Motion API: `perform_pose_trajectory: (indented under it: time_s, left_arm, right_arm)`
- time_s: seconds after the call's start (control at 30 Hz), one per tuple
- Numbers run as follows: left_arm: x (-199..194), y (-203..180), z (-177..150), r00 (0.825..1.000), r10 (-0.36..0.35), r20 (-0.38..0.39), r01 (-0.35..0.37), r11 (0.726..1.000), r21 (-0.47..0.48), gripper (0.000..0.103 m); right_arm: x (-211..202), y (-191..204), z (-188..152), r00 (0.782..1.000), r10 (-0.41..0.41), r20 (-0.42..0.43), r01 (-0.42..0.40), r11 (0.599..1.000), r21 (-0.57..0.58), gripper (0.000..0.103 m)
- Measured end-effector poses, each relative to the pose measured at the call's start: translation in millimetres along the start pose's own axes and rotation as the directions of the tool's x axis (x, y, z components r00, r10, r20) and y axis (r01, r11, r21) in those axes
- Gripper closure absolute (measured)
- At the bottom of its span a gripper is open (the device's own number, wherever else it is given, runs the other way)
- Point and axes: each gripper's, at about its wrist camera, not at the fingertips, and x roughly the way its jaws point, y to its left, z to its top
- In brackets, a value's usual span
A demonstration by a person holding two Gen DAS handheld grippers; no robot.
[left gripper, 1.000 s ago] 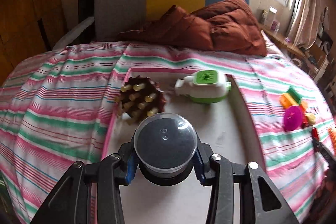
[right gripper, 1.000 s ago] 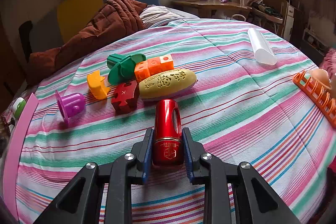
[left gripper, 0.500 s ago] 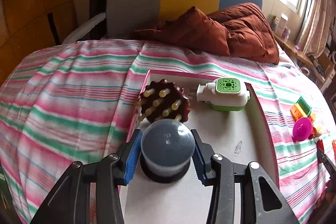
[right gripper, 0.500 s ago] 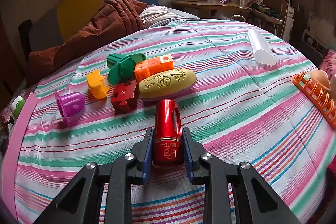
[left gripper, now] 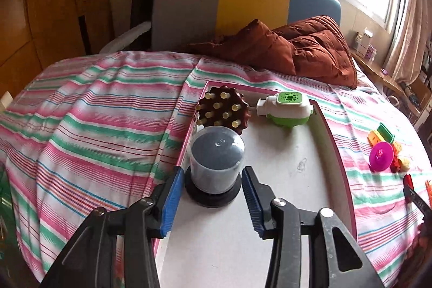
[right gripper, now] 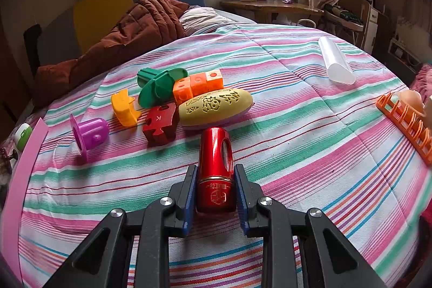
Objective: Organize rigid objects
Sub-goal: 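Carry the grey cup into the tray and open the left gripper, then lower the red cylinder into the tray and open the right gripper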
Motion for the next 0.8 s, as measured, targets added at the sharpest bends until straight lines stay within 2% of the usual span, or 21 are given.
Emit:
perform_pose_trajectory:
  time_s: [0.1,0.43,0.63,0.8]
  left_arm:
    - [8,-3,3,1.000,0.002,-0.029,-0.001,1.000,0.031,0.075]
    - [27,0,15,0.997,0.004,-0.082,-0.006,1.000,-0.016,0.075]
    - [8,0,-5,0.991,-0.097,-0.087,0.090,0.993,-0.080,0.070]
    - [-8,-10,-19,0.989,-0.136,-0.057,0.133,0.990,-0.052,0.070]
  right_arm:
    - [0,0,0,1.000,0.000,0.000,0.000,1.000,0.000,0.076]
    - [0,-1,0,1.000,0.002,-0.002,-0.002,1.000,0.002,0.076]
    - [-4,6,1,1.000,0.023,-0.013,-0.024,0.999,-0.040,0.077]
    - [-15,22,-5,0.997,0.076,-0.021,-0.077,0.994,-0.077,0.077]
